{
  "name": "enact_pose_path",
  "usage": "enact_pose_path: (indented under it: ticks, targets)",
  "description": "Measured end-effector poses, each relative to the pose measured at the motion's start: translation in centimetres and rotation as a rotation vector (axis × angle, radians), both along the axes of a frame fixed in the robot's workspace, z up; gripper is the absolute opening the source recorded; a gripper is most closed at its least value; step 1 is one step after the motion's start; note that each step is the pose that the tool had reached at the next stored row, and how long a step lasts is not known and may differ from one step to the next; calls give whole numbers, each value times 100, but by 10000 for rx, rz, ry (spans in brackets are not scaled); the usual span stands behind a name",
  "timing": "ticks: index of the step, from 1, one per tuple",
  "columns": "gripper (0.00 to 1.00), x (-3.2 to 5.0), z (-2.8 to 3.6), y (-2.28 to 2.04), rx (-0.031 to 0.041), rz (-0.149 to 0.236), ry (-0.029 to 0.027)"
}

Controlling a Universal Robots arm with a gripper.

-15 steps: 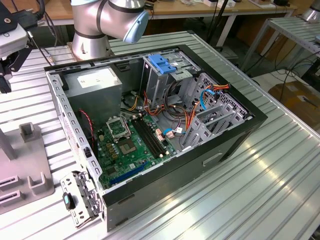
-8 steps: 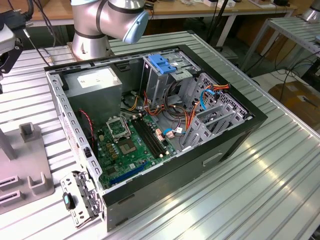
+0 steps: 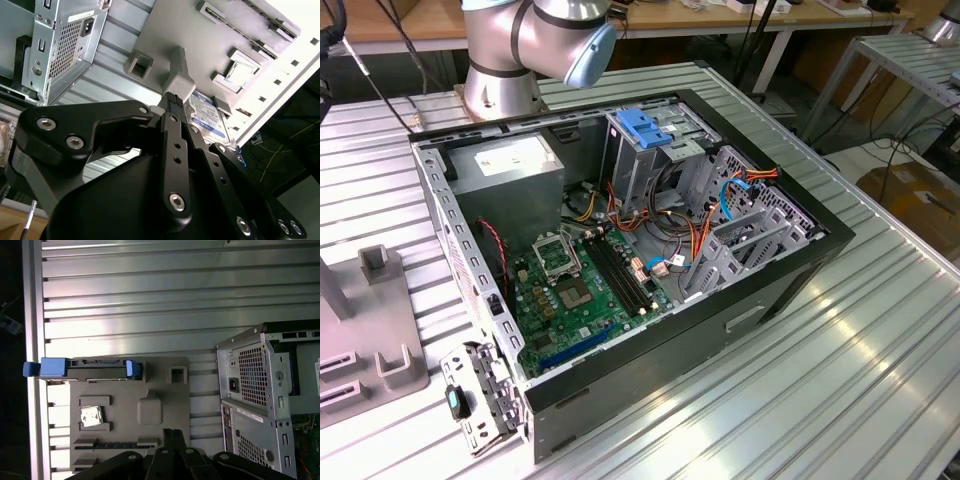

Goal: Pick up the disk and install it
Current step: 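Reach for the disk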

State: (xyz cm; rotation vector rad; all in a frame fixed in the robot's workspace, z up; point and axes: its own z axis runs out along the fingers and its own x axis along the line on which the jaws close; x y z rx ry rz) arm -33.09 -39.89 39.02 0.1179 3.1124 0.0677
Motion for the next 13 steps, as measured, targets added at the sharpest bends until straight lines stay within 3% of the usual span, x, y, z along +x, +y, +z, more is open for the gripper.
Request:
enact_pose_path:
  ticks: [4,13]
  targets:
    - [11,-174,-11,5,0,0,1]
    - [11,-207,-13,6,0,0,0]
